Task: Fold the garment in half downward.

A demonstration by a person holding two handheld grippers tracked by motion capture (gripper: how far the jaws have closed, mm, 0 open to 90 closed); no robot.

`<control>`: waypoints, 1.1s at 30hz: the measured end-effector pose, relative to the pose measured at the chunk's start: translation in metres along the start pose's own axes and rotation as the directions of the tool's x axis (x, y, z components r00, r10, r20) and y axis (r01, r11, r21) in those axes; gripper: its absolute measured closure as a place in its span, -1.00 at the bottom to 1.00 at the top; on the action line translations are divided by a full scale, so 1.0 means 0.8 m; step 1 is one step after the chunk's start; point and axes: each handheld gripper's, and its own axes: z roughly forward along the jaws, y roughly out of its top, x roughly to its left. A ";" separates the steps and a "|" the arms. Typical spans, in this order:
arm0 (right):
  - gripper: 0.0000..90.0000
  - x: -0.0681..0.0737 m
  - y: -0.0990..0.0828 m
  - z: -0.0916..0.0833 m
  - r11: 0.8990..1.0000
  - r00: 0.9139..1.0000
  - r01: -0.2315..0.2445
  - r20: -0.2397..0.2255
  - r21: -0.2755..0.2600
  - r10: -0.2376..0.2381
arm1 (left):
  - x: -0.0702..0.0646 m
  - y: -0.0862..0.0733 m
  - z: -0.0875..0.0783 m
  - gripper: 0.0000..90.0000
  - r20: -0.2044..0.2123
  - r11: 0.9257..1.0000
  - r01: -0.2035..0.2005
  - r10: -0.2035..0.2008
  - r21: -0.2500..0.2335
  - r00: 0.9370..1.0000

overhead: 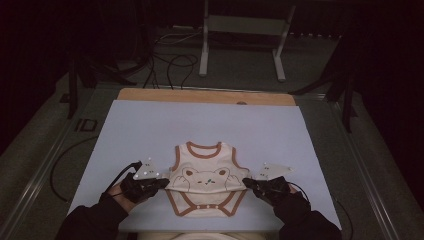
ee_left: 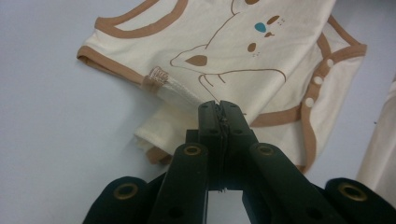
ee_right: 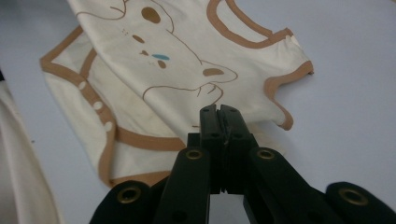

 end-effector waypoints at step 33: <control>1.00 0.024 -0.047 0.007 0.996 0.997 -0.053 -0.057 0.077 0.058 | -0.032 -0.049 0.015 1.00 0.071 0.999 0.036 -0.037 0.018 0.997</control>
